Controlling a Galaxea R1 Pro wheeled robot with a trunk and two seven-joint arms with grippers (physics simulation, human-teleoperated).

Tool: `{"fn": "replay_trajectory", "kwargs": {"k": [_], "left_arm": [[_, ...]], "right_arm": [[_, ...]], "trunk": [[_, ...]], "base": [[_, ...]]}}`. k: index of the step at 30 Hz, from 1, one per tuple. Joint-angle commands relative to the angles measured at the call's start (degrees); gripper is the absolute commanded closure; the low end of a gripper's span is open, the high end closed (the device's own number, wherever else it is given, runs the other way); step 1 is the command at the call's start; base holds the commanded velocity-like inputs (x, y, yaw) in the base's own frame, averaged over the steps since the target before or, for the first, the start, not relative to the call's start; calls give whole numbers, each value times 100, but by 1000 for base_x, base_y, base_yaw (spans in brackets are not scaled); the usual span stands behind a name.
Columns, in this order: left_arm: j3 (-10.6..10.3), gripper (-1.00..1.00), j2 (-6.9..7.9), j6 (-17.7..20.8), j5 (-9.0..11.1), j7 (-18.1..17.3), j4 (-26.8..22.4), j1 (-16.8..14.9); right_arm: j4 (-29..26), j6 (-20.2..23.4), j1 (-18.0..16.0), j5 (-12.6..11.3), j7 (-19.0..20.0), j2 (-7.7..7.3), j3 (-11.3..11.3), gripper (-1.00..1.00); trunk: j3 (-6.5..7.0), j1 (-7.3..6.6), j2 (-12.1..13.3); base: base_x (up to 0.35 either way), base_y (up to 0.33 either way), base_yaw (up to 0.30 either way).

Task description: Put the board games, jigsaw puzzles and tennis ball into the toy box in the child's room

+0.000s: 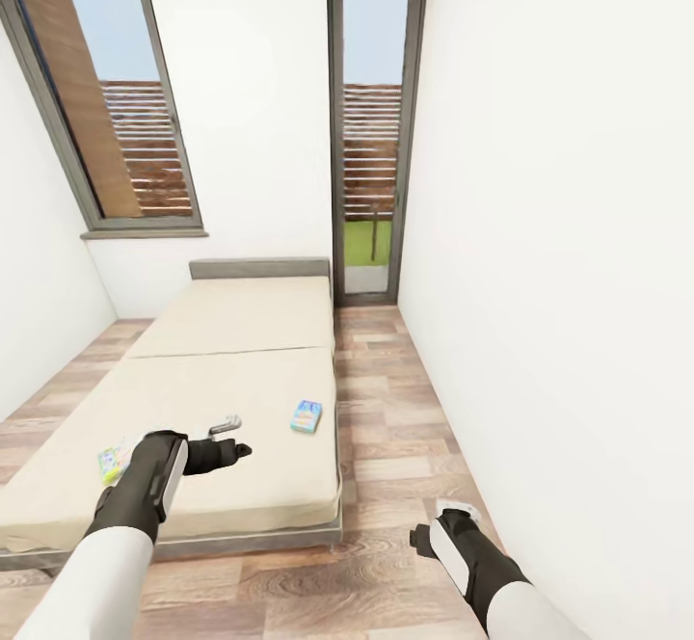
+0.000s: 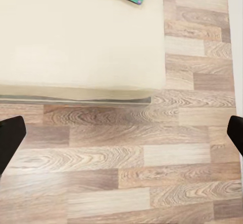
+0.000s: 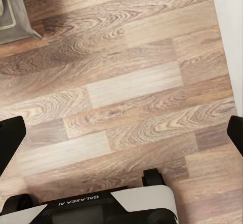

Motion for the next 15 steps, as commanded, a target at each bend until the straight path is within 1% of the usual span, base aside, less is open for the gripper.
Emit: {"fn": "replay_trajectory", "kwargs": {"k": [1, 15], "left_arm": [[15, -100, -1, 18, -60, -55, -6, -6], [15, -100, 10, 11, -56, -56, -6, -6]], "right_arm": [[-9, 22, -4, -59, -51, -4, 39, -100], [-9, 21, -4, -59, -51, -4, 39, -100]], "trunk": [[-13, 7, -12], [-13, 7, -12]], "base": [[336, 0, 0], [336, 0, 0]]}}
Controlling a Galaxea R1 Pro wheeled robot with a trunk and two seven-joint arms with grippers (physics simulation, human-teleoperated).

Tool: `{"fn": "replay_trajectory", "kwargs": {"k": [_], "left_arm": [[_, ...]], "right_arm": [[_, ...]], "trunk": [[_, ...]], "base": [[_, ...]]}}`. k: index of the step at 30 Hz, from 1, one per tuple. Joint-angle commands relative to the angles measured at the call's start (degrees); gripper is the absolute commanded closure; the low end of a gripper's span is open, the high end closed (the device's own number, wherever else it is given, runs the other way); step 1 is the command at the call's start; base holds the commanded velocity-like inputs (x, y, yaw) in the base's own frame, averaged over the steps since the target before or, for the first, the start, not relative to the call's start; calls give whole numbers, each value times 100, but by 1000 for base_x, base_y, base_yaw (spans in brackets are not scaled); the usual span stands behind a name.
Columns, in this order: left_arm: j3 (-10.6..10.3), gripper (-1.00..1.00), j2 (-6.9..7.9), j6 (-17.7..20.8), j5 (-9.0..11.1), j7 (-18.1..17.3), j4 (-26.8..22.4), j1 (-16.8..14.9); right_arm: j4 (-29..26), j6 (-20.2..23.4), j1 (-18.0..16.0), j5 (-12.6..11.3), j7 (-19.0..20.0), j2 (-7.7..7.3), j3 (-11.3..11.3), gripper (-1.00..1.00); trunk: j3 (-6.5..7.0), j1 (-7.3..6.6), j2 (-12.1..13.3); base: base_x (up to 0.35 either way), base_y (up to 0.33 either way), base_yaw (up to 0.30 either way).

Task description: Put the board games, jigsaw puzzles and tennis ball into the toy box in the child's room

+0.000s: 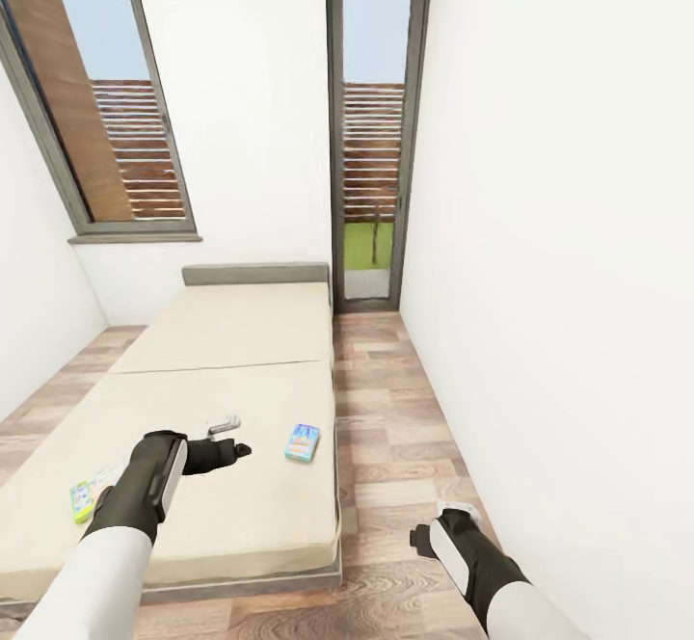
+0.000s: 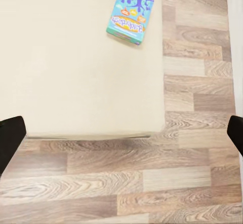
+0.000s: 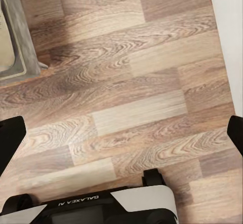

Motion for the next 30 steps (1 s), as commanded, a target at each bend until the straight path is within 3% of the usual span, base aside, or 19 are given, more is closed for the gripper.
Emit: {"fn": "replay_trajectory", "kwargs": {"k": [1, 30], "left_arm": [[16, -100, -5, 17, -61, -55, -6, -6], [30, -100, -11, 16, -56, -55, -6, -6]], "right_arm": [[-9, 22, -4, -59, -51, -4, 39, -100], [-9, 5, 4, -59, -51, -4, 39, -100]], "trunk": [[-13, 7, -12], [-15, 7, -12]], "base": [[327, 0, 0], [82, -22, 0]]}}
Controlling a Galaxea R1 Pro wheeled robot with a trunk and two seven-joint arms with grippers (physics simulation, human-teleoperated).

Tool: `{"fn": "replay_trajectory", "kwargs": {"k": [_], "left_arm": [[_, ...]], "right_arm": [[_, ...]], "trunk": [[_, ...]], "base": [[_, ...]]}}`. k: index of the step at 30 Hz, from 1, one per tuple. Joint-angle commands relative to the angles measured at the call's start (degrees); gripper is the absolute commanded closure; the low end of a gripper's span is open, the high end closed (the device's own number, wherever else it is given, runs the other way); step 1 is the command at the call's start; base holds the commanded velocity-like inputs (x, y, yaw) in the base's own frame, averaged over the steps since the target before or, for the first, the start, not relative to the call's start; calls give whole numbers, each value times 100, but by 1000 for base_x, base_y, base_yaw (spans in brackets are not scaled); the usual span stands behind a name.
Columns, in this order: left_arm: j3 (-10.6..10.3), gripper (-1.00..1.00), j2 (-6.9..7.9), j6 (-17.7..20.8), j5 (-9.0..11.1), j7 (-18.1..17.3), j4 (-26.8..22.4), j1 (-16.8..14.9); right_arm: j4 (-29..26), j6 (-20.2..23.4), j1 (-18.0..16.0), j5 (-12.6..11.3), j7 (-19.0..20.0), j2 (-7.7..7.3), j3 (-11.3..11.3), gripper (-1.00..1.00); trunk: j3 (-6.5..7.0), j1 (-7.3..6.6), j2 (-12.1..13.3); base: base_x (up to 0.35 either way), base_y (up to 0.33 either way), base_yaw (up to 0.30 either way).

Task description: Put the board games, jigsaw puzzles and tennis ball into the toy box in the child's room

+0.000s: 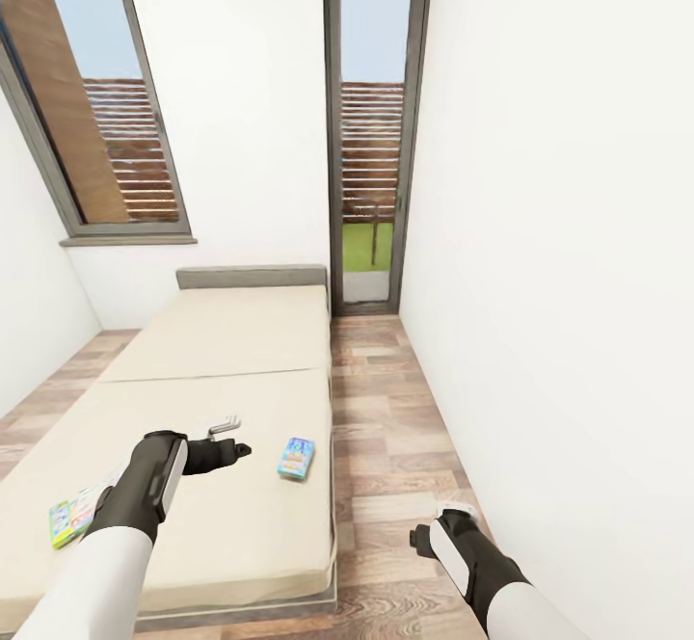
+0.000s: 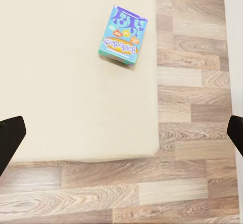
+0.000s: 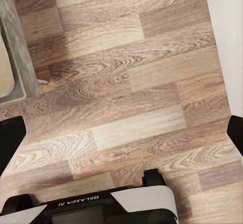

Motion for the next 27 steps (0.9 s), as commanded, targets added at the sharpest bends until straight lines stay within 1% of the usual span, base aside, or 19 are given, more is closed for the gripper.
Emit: {"fn": "replay_trajectory", "kwargs": {"k": [1, 8, 19, 27], "left_arm": [[17, -100, -4, 19, -60, -54, -6, -6], [19, -100, -1, 19, -60, -52, -6, -6], [27, -100, -8, 19, -60, -51, -6, -6], [26, -100, -8, 14, -60, -54, -6, -6]], "right_arm": [[-9, 22, -4, -59, -51, -4, 39, -100], [-9, 22, -3, -59, -51, -4, 39, -100], [-9, 22, -3, -59, -51, -4, 39, -100], [-9, -52, -3, -59, -51, -4, 39, -100]], "trunk": [[-13, 6, -13], [-13, 6, -13], [-13, 6, -13], [-13, 6, -13]], "base": [[178, -34, 0], [217, -114, 0], [239, -63, 21], [114, -14, 93]]}}
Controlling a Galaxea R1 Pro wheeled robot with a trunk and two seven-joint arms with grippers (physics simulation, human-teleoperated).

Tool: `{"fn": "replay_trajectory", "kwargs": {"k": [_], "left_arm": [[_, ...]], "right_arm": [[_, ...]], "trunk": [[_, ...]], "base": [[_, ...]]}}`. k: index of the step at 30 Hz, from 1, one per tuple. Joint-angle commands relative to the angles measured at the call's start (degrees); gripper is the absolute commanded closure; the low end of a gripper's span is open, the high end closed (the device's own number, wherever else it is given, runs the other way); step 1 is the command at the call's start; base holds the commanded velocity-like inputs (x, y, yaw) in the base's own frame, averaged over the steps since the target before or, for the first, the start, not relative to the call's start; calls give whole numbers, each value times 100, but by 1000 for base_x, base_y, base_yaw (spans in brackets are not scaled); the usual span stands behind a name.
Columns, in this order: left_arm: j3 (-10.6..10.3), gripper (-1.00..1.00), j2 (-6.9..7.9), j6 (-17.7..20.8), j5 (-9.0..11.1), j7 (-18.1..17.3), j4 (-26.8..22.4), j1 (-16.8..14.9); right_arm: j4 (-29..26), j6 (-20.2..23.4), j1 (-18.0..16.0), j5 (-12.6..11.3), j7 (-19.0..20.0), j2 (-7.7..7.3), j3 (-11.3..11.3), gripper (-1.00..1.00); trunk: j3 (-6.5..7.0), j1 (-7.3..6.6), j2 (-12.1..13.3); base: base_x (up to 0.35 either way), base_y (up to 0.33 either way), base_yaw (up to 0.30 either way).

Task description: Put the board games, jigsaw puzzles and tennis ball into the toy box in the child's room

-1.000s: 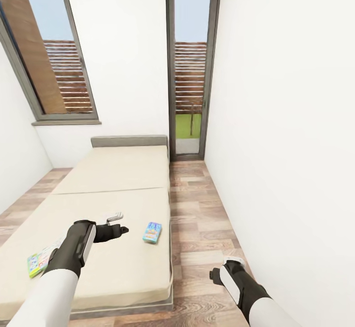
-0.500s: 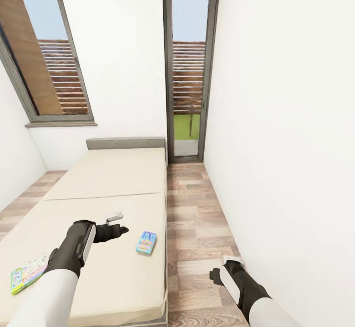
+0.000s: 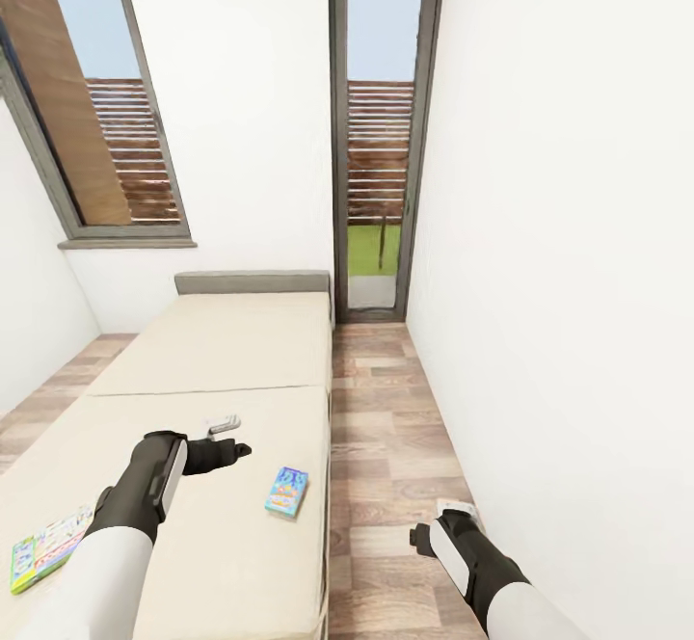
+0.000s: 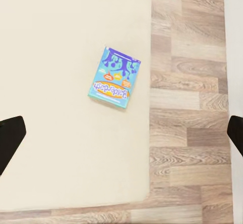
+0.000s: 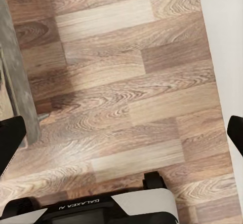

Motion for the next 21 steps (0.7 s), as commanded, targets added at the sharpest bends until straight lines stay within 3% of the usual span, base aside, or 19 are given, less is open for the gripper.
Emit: {"fn": "replay_trajectory", "kwargs": {"k": [1, 21], "left_arm": [[16, -100, -3, 17, -61, -52, -5, -6], [3, -100, -9, 13, -61, -54, -5, -6]], "right_arm": [[-10, 14, -4, -59, -51, -4, 39, -100], [-10, -18, -4, -59, -51, -4, 39, -100]], "trunk": [[-13, 6, -13], [-13, 6, -13]], "base": [[196, -2, 96], [151, -6, 85]]}}
